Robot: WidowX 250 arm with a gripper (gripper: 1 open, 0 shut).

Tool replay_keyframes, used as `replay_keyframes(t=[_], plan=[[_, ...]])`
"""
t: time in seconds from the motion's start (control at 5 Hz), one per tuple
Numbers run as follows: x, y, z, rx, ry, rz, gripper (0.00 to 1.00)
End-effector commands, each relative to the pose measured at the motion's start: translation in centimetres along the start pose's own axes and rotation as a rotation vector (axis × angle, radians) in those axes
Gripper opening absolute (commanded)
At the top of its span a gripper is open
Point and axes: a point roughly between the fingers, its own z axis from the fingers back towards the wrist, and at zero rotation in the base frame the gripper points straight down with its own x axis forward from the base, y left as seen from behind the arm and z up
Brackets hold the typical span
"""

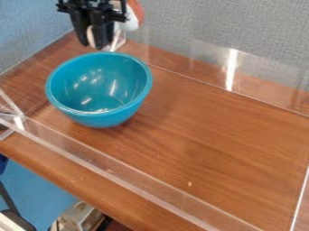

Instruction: Put the mushroom in the blue bowl

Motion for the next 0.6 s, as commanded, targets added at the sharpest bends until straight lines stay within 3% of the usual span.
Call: replay_keyframes(t=[0.0,0.4], plan=[[-0.2,-1.1,1.0,0.017,-0.04,0.054,0.0],[-2.1,-1.4,0.8,0.029,-0.027,0.107,0.0]])
